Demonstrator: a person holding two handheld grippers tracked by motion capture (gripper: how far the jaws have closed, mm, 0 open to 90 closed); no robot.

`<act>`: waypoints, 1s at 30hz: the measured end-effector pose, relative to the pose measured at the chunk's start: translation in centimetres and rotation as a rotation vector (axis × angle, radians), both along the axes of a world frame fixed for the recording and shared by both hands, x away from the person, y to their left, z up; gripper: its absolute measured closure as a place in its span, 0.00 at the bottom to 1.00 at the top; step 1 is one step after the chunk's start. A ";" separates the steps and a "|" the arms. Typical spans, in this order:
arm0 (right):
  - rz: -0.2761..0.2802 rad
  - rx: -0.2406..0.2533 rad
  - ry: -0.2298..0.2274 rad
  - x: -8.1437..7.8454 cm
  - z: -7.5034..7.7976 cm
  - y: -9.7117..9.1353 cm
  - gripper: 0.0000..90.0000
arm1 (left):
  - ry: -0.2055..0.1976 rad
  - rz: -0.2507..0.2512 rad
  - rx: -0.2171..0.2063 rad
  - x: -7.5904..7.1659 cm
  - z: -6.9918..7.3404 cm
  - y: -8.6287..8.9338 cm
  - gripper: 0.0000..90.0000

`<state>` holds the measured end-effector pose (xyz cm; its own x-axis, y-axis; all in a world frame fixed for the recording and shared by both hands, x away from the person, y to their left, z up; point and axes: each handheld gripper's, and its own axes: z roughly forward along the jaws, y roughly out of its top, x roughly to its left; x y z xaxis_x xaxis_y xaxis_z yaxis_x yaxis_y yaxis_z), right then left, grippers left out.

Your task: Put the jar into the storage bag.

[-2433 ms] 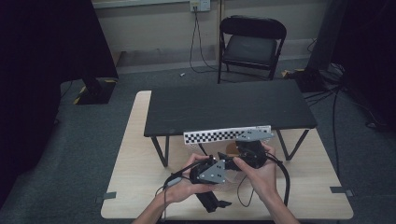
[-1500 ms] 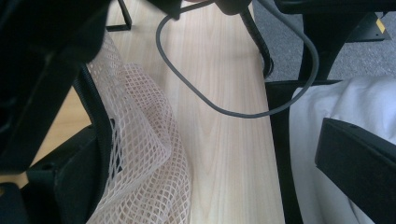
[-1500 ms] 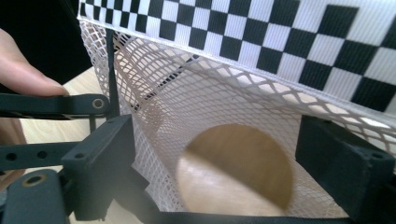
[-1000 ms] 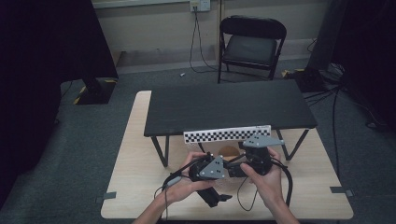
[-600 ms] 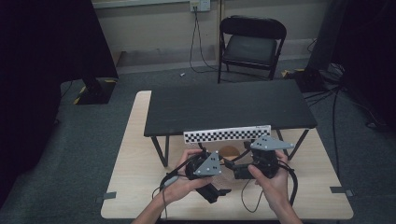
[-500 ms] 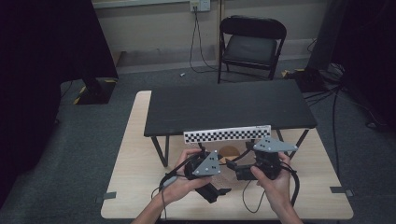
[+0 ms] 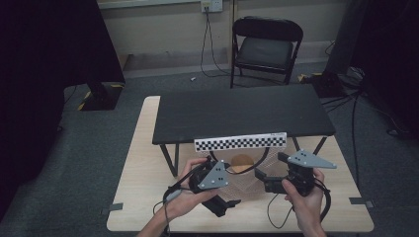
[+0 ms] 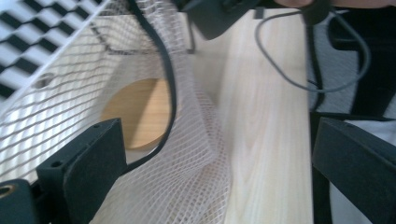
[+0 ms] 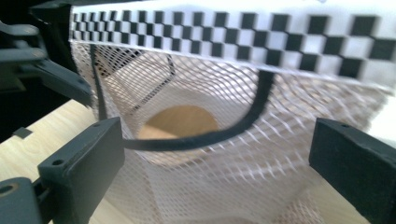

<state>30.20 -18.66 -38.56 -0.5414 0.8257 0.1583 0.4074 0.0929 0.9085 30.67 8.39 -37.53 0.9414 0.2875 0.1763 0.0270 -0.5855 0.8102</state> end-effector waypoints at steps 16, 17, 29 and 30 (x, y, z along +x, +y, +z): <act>-0.135 0.011 -0.016 -1.5 -1.9 -2.5 0.03 | 0.048 0.090 0.010 -0.4 -1.5 3.5 0.04; -0.140 0.004 -0.010 -1.5 -2.1 -2.7 0.03 | 0.052 0.103 0.008 -0.5 -1.7 3.8 0.04; -0.225 -0.064 0.051 -1.6 -5.5 -4.8 0.04 | 0.130 0.277 -0.013 -0.1 -5.3 7.0 0.03; -0.231 -0.073 0.054 -1.6 -5.7 -5.0 0.04 | 0.137 0.285 -0.013 0.0 -5.5 7.2 0.03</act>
